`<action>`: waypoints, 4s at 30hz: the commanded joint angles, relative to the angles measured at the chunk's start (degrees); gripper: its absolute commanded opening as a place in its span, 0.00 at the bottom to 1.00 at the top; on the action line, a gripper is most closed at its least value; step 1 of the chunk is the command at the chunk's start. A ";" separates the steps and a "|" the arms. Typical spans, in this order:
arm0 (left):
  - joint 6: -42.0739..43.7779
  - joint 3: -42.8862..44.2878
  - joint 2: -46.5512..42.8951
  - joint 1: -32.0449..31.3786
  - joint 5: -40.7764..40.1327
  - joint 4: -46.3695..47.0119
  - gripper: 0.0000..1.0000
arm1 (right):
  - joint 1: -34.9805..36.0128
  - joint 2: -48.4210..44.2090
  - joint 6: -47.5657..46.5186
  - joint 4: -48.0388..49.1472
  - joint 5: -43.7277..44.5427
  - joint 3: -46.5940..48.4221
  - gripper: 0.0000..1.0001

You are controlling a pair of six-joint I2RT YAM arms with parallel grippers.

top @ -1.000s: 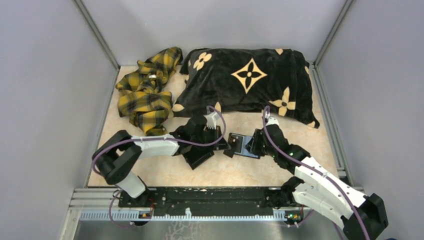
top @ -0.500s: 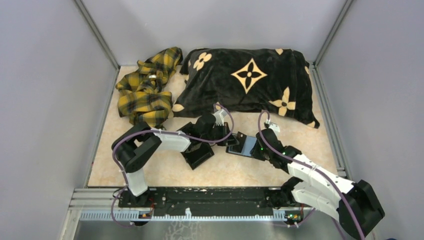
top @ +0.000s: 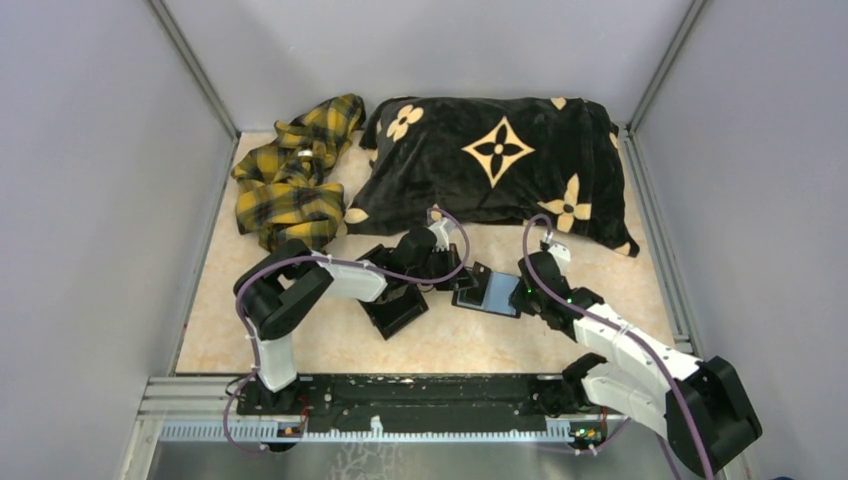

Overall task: Put the credit cards into the card holder
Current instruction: Insert the credit card into the card holder.

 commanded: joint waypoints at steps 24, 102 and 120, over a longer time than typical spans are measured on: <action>-6.32 3.71 4.08 -0.06 -0.29 -4.64 0.00 | -5.68 5.32 -0.55 6.60 -0.84 -2.36 0.03; -13.51 -1.45 7.55 1.63 9.36 9.79 0.00 | -7.05 1.74 -1.03 2.52 0.98 -3.54 0.03; -7.12 3.91 9.22 1.74 8.65 0.71 0.00 | -7.05 2.71 -1.43 2.88 0.68 -3.28 0.03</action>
